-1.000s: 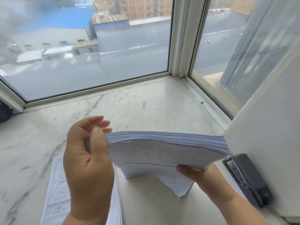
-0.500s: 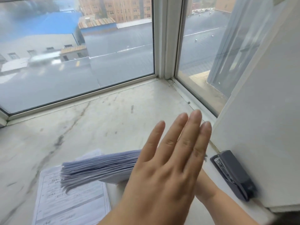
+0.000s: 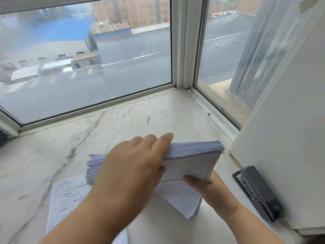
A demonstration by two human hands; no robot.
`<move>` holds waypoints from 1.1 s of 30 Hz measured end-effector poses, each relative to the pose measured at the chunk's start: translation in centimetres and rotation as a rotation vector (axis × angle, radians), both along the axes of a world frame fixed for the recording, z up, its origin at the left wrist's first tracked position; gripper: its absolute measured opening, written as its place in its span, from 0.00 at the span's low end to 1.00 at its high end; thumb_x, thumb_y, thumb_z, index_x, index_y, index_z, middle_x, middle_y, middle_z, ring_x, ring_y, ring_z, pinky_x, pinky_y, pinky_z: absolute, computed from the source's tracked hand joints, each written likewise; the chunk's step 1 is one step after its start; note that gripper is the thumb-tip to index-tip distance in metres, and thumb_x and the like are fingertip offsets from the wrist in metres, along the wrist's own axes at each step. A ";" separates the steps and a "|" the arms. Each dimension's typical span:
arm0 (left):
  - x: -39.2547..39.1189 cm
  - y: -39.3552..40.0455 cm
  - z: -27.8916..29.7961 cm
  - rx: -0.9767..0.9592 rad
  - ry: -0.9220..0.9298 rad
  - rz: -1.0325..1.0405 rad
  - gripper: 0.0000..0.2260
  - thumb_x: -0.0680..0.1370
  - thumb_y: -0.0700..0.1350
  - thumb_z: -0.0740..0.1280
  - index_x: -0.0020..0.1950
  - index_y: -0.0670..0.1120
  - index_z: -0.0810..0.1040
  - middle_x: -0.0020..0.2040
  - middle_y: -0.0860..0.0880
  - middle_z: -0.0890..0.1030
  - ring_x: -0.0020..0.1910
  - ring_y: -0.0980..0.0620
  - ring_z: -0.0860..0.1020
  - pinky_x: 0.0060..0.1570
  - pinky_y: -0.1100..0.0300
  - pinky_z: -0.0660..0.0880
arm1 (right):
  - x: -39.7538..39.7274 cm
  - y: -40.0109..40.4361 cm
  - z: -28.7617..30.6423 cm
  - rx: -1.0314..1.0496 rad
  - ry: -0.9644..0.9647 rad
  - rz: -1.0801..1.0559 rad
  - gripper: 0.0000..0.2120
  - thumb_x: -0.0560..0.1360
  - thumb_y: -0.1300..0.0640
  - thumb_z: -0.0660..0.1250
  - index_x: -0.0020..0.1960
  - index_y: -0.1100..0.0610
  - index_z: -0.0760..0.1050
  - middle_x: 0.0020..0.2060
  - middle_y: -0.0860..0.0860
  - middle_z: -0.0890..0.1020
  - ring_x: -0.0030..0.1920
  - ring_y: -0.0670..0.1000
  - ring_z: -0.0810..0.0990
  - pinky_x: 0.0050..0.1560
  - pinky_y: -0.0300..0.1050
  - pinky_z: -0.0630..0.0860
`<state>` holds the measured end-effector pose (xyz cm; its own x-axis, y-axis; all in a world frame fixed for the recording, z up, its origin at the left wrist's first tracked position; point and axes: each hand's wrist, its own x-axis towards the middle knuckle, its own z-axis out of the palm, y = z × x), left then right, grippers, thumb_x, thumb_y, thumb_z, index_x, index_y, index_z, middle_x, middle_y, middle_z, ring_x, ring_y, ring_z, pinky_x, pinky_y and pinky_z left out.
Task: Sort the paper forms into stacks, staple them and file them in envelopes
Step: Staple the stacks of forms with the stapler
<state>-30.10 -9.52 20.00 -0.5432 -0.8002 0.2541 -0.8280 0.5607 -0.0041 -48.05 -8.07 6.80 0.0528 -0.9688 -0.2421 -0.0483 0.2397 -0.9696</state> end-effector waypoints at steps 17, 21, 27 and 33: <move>5.7 4.9 -13.7 1.394 1.417 0.475 0.16 0.67 0.45 0.72 0.52 0.41 0.84 0.52 0.40 0.84 0.51 0.43 0.83 0.44 0.58 0.80 | -2.5 -0.4 0.3 0.292 -0.291 -0.087 0.17 0.69 0.61 0.71 0.57 0.63 0.81 0.52 0.61 0.84 0.52 0.60 0.84 0.50 0.53 0.82; 4.6 6.9 -17.4 1.288 1.319 0.629 0.08 0.75 0.45 0.72 0.53 0.45 0.84 0.48 0.46 0.86 0.50 0.47 0.84 0.53 0.53 0.78 | -2.8 1.3 -2.7 0.482 -0.296 -0.112 0.14 0.74 0.61 0.68 0.58 0.63 0.79 0.52 0.61 0.84 0.52 0.62 0.84 0.49 0.57 0.82; 3.6 8.8 -22.2 1.369 1.196 0.872 0.11 0.74 0.46 0.73 0.55 0.45 0.83 0.46 0.49 0.86 0.48 0.48 0.84 0.58 0.46 0.77 | -3.2 8.8 -8.7 0.584 0.009 -0.045 0.11 0.75 0.64 0.71 0.57 0.59 0.80 0.49 0.54 0.86 0.50 0.52 0.85 0.46 0.41 0.80; 3.8 9.9 -22.4 1.530 1.440 0.866 0.10 0.76 0.40 0.69 0.57 0.41 0.81 0.51 0.41 0.84 0.51 0.40 0.83 0.59 0.42 0.75 | -3.5 12.0 -9.8 0.467 0.205 -0.045 0.10 0.75 0.61 0.71 0.53 0.48 0.80 0.48 0.43 0.86 0.53 0.45 0.83 0.54 0.41 0.78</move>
